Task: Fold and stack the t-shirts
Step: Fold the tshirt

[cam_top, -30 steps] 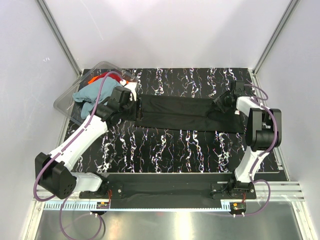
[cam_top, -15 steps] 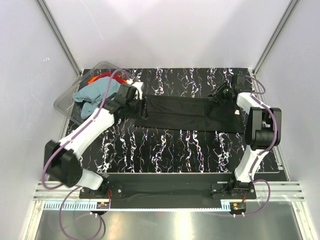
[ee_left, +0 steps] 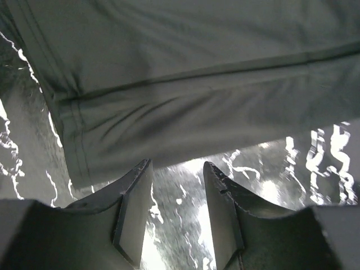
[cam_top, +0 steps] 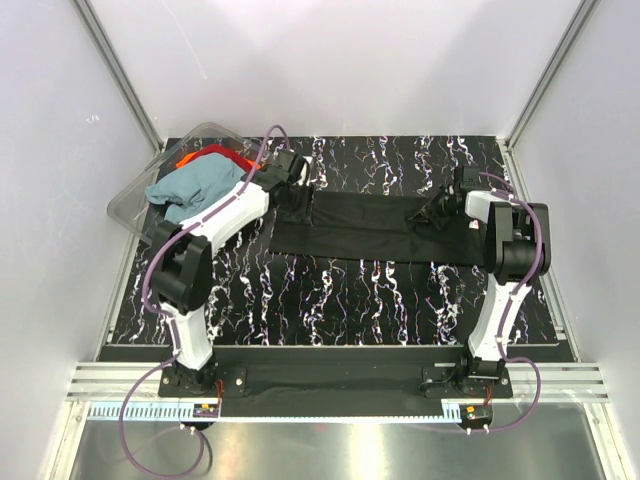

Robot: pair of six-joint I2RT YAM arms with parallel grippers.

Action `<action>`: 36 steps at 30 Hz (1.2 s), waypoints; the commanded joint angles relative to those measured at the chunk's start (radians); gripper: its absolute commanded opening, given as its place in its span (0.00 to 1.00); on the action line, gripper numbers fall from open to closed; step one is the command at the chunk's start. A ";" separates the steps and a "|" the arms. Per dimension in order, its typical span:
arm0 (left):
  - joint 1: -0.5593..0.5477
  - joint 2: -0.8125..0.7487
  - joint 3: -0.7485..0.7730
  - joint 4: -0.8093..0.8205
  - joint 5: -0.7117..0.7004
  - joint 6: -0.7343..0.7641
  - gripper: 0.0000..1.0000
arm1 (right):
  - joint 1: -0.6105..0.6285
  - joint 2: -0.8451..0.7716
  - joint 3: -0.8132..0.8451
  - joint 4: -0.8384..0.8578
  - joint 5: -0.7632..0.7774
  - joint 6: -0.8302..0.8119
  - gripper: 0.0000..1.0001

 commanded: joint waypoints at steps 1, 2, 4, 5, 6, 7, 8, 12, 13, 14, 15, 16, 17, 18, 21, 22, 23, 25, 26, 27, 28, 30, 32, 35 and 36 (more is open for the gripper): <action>0.004 0.072 0.045 -0.017 -0.051 0.006 0.46 | 0.012 0.044 0.080 0.021 -0.033 -0.031 0.13; 0.003 0.079 0.042 -0.016 -0.054 0.006 0.46 | 0.013 0.058 0.083 0.027 -0.038 -0.031 0.13; 0.003 0.102 0.035 -0.016 -0.076 0.006 0.47 | 0.015 0.061 0.085 0.034 -0.044 -0.031 0.15; 0.003 0.110 0.033 -0.016 -0.080 0.009 0.47 | 0.016 0.059 0.083 0.044 -0.045 -0.035 0.16; 0.003 0.122 0.027 -0.016 -0.111 0.011 0.47 | 0.016 0.056 0.086 0.044 -0.047 -0.035 0.18; 0.003 0.128 0.027 -0.016 -0.117 0.014 0.47 | 0.016 0.056 0.091 0.044 -0.047 -0.035 0.22; 0.001 0.135 0.026 -0.016 -0.120 0.014 0.47 | 0.016 0.043 0.091 0.042 -0.045 -0.037 0.23; -0.005 0.156 0.007 -0.016 -0.123 -0.005 0.47 | 0.016 0.020 0.103 0.047 -0.050 -0.025 0.29; -0.010 0.158 0.004 -0.013 -0.125 -0.008 0.47 | 0.016 0.018 0.115 0.047 -0.056 -0.021 0.31; -0.014 0.161 0.003 -0.014 -0.128 -0.011 0.47 | 0.018 0.019 0.125 0.050 -0.064 -0.021 0.33; -0.022 0.165 -0.005 -0.014 -0.135 -0.011 0.47 | 0.019 0.023 0.134 0.048 -0.087 -0.026 0.33; -0.027 0.171 -0.007 -0.014 -0.139 -0.011 0.47 | 0.023 0.026 0.160 0.050 -0.099 -0.031 0.34; -0.028 0.173 -0.014 -0.014 -0.139 -0.014 0.47 | 0.024 0.038 0.174 0.047 -0.111 -0.032 0.35; -0.031 0.176 -0.019 -0.014 -0.139 -0.015 0.47 | 0.024 0.042 0.186 0.048 -0.123 -0.031 0.36; -0.040 0.179 -0.037 -0.011 -0.140 -0.024 0.47 | 0.026 0.055 0.226 0.047 -0.140 -0.025 0.39; -0.042 0.179 -0.040 -0.011 -0.140 -0.028 0.47 | 0.026 0.058 0.238 0.044 -0.145 -0.020 0.40; -0.046 0.178 -0.048 -0.010 -0.140 -0.031 0.47 | 0.026 0.059 0.243 0.044 -0.150 -0.017 0.40; -0.059 0.170 -0.057 -0.007 -0.140 -0.038 0.47 | 0.026 0.056 0.240 0.044 -0.156 -0.009 0.40; -0.062 0.167 -0.066 -0.007 -0.139 -0.040 0.47 | 0.026 0.043 0.237 0.036 -0.153 -0.008 0.39; -0.066 0.159 -0.073 -0.002 -0.129 -0.044 0.47 | 0.026 0.030 0.231 0.027 -0.134 -0.006 0.35; -0.071 0.156 -0.080 -0.001 -0.125 -0.052 0.47 | 0.026 0.018 0.221 0.012 -0.119 -0.012 0.33; -0.077 0.147 -0.106 0.010 -0.120 -0.063 0.47 | 0.023 -0.029 0.211 -0.031 -0.085 -0.018 0.27; -0.088 0.136 -0.138 0.021 -0.125 -0.075 0.46 | 0.010 -0.087 0.182 -0.082 -0.038 -0.017 0.22; -0.100 0.122 -0.183 0.029 -0.131 -0.095 0.46 | -0.013 -0.173 0.108 -0.122 0.005 -0.015 0.21; -0.108 0.110 -0.195 0.032 -0.139 -0.104 0.46 | -0.023 -0.195 0.087 -0.130 0.034 -0.018 0.21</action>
